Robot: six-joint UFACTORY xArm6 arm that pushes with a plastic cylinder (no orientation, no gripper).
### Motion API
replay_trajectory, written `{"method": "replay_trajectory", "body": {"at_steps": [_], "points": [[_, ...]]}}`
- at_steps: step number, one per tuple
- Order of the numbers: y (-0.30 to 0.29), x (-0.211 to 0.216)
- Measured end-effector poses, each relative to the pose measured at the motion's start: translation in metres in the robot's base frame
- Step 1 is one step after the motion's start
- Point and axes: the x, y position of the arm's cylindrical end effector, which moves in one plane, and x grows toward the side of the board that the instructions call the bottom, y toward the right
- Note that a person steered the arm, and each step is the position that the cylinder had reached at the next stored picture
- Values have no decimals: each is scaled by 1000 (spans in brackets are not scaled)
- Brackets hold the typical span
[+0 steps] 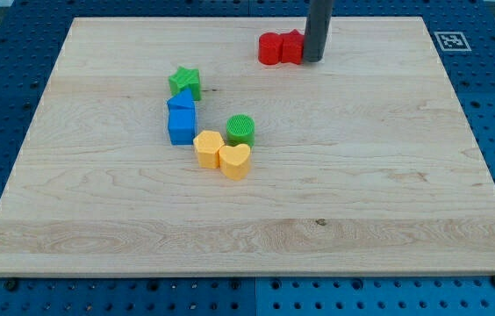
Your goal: Slightly adjust the red blocks up
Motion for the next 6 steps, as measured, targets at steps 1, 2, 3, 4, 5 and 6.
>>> {"method": "replay_trajectory", "body": {"at_steps": [1,2,3,4,5,6], "points": [[-7,-11],[-1,-6],[2,24],[-12,31],[-33,36],[-37,20]]}}
